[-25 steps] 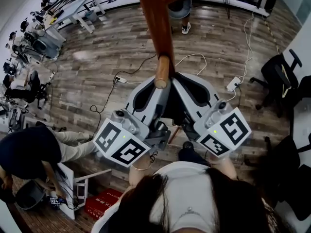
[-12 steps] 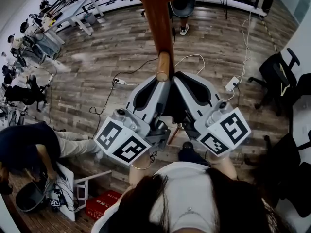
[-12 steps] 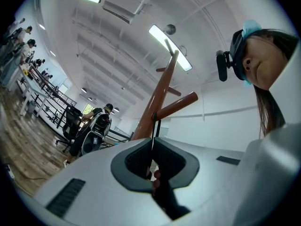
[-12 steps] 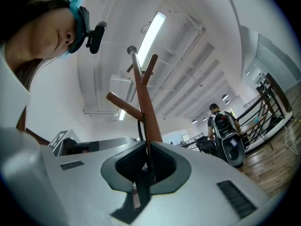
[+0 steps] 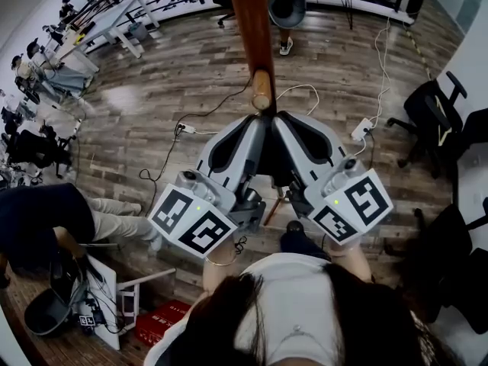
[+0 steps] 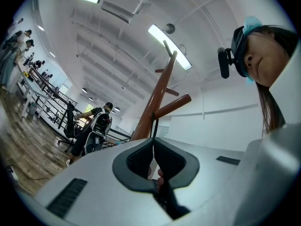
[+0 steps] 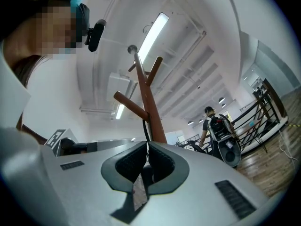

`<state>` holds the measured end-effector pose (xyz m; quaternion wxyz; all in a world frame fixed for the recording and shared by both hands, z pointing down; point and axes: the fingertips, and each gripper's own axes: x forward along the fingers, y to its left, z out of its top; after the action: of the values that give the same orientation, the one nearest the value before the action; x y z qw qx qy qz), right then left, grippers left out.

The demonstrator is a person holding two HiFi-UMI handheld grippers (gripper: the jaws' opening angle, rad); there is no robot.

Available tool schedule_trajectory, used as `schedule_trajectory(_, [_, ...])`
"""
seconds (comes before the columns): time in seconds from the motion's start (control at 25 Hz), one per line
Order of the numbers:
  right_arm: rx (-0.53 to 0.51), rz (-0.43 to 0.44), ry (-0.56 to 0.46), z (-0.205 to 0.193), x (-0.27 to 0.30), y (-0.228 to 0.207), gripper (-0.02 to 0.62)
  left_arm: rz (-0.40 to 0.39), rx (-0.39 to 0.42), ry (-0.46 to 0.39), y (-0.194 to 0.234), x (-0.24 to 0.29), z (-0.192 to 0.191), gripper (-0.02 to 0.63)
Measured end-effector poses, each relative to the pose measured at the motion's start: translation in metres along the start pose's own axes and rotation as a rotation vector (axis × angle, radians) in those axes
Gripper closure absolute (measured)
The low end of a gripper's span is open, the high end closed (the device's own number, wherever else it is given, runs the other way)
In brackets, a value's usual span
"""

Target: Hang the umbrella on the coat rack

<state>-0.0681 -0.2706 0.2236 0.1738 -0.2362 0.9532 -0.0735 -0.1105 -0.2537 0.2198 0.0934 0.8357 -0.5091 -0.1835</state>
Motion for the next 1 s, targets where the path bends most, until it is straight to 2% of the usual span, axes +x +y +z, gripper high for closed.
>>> schedule_trajectory(0.6, [-0.057,-0.081,-0.001,-0.005,-0.014,0.030,0.558,0.004,-0.004,0.003,-0.006,-0.039,-0.002,0.594])
schedule_trajectory(1.0, [-0.097,-0.102,-0.009,-0.006,-0.027,0.050,0.560,-0.006,-0.012,0.006,-0.018,-0.060,-0.003,0.594])
